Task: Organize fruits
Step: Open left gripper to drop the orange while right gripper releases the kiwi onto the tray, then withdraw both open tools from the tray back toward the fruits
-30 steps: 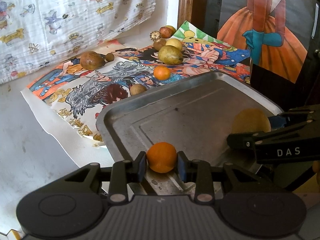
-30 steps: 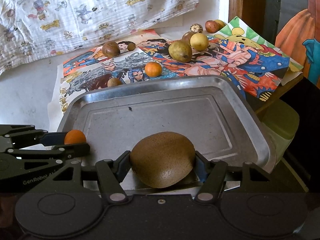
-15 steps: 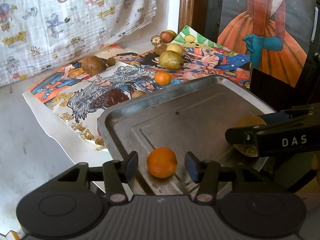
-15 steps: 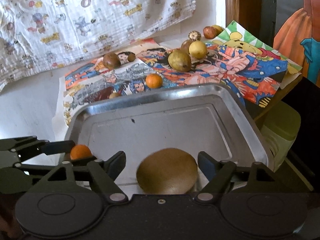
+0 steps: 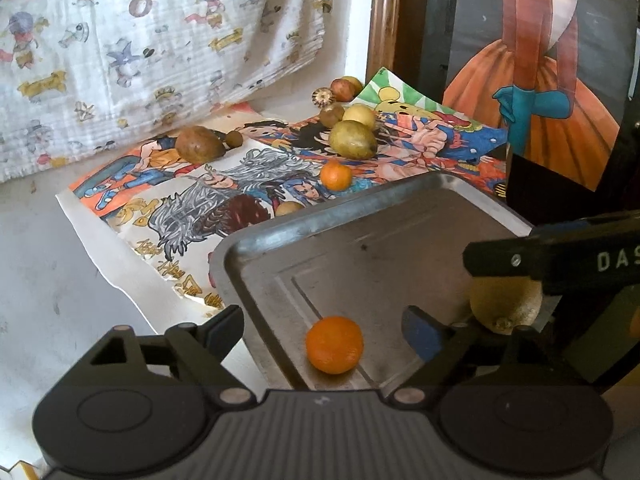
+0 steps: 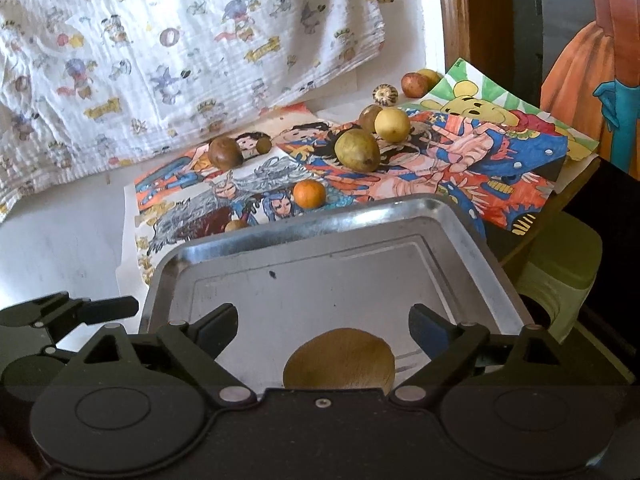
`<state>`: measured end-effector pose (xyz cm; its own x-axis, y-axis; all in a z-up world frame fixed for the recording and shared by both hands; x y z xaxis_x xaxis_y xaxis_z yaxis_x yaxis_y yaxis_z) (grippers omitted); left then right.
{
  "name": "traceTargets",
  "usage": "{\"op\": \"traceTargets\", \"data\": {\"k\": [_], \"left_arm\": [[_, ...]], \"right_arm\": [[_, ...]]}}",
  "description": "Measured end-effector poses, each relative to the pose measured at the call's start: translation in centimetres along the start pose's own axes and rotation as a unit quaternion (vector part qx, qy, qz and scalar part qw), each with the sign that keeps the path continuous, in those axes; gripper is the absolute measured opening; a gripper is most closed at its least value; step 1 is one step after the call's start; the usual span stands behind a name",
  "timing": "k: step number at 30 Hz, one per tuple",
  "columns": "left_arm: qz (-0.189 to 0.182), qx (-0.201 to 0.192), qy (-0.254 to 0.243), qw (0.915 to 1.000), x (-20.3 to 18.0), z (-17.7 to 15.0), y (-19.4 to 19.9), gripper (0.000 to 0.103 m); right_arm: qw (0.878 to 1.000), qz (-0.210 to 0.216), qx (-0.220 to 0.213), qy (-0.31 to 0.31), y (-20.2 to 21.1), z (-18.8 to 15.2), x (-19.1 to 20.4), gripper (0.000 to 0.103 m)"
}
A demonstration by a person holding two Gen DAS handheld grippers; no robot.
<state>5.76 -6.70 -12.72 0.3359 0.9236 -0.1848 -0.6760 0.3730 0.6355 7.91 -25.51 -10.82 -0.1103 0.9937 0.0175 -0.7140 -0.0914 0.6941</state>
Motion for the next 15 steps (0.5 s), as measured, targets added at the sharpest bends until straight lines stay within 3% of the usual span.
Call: {"op": "traceTargets", "data": {"k": [3,7,15], "left_arm": [[-0.001,-0.006,0.002,1.0,0.1,0.3,0.3,0.091],[0.005,-0.027,0.0,0.9996,0.3,1.1,1.1,0.1],[0.015,-0.05,0.01,0.9986,1.5,3.1,2.5,0.102]], "right_arm": [[1.0,-0.001,-0.009,-0.008,0.4,0.5,-0.1,0.101],[1.0,0.004,-0.017,-0.017,1.3,1.3,0.0,0.102],[0.998,0.029,-0.047,-0.04,4.2,4.0,0.6,0.102]]}}
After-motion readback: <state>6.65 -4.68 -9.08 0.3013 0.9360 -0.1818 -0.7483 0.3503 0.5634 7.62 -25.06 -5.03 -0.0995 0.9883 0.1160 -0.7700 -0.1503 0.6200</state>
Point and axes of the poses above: each gripper's, at about its wrist camera, not at the fingertips, and y roughly against the way its jaws point, x to its left, z to its top, the point moved 6 cm from there along -y, roughly the way its jaws point, and after that the axes turned 13 degrees about -z, right-handed, at the moved point
